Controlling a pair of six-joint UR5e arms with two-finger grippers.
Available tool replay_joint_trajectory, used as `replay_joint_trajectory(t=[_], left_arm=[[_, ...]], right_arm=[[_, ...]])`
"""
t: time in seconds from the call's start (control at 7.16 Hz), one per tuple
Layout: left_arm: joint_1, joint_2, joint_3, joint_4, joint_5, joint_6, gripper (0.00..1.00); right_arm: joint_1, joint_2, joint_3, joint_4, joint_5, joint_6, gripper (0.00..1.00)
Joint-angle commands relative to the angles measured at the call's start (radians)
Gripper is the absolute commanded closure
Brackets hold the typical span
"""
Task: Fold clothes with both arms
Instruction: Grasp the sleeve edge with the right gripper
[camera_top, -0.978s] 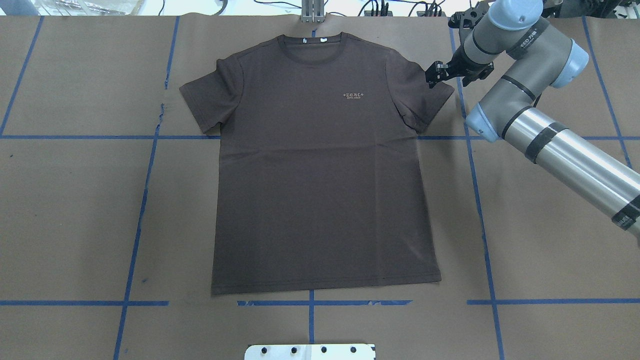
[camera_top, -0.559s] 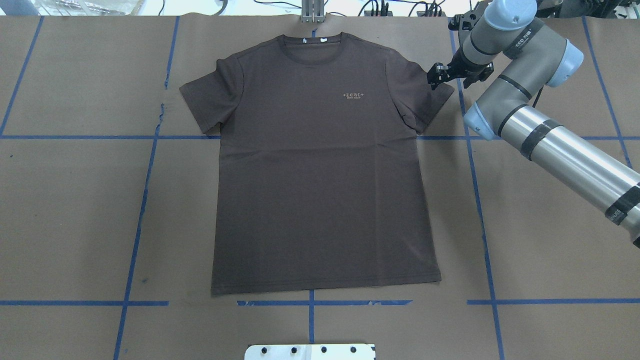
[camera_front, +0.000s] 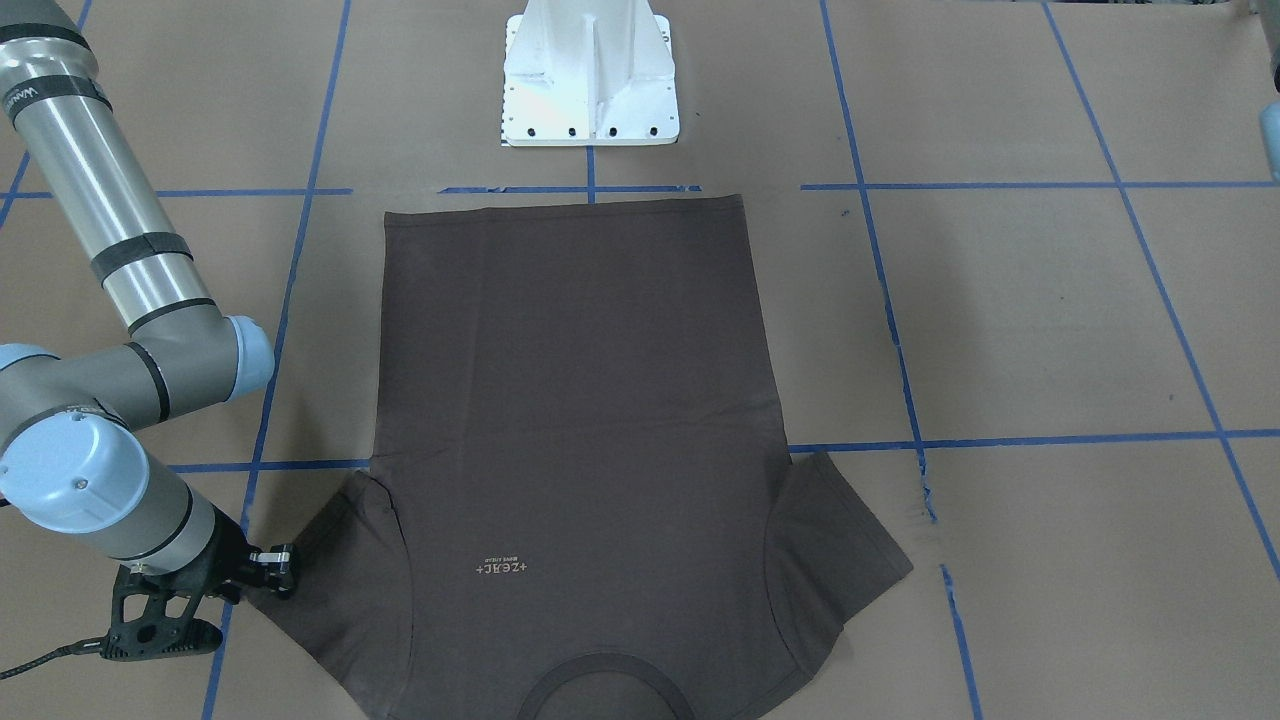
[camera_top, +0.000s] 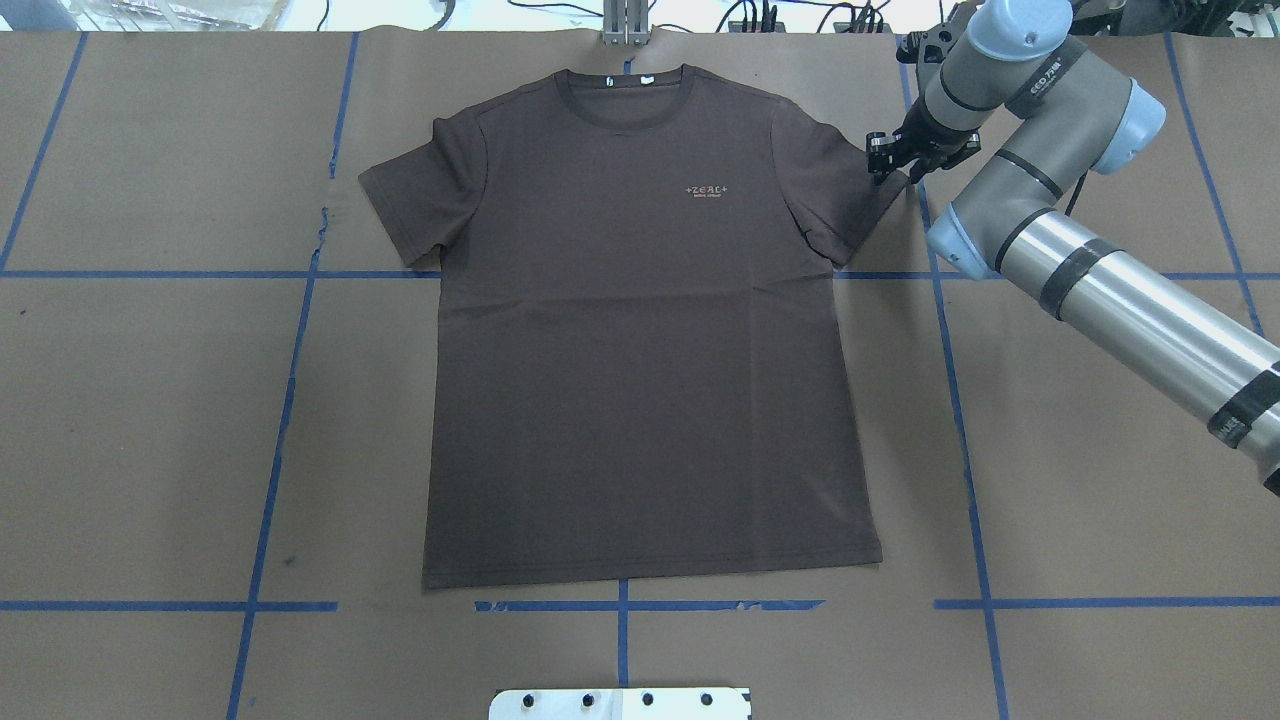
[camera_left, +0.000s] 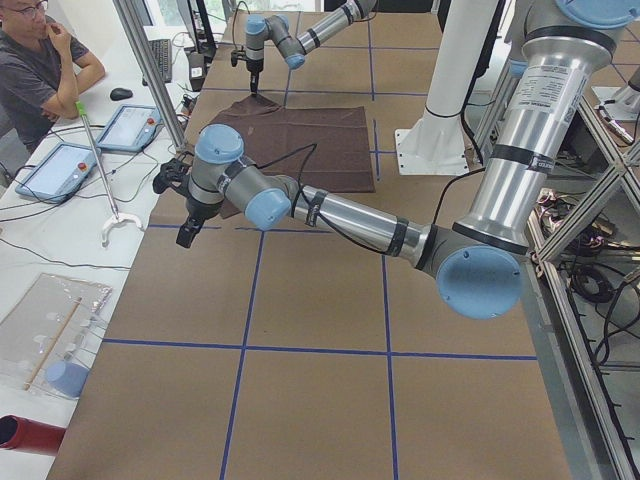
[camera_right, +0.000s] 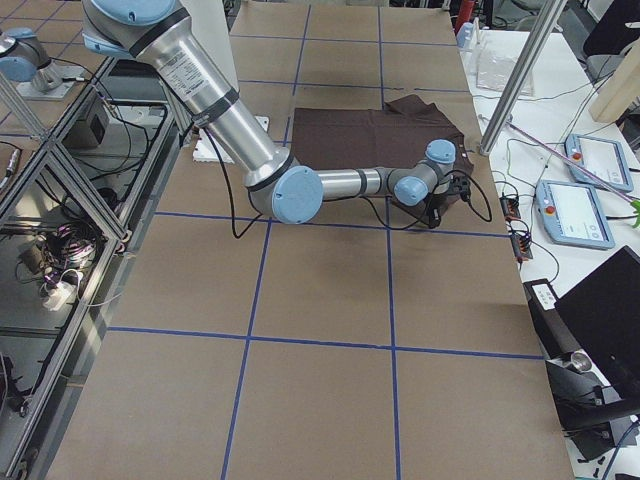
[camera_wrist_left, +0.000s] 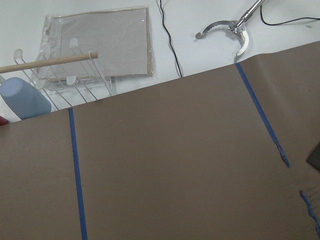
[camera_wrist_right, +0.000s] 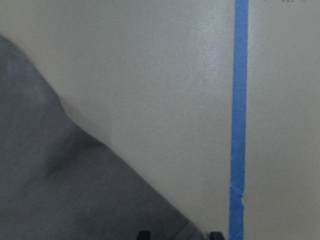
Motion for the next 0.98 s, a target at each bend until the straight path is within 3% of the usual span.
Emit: replay_joint_trajectory(t=[0.0,0.42,0.56,0.7,0.84], left_arm=[[0.0,-0.006,0.001,0.004,0.0,0.0,0.0],[0.0,-0.011,0.002,0.005,0.0,-0.003,0.0],[0.0,-0.012,0.002,0.004,0.0,-0.003,0.0],[0.0,-0.02,0.002,0.007,0.0,-0.003,0.0],[0.0,-0.021,0.002,0.007,0.0,-0.003,0.0]], right_arm=[[0.0,0.011,0.0,-0.001,0.009,-0.001,1.0],[0.002,0.022,0.003,-0.001,0.009,0.001,1.0],[0.002,0.019,0.001,-0.001,0.009,-0.005,0.47],[0.003,0.013,0.001,0.001,0.017,-0.008,0.0],[0.011,0.008,-0.002,0.001,0.026,-0.01,0.0]])
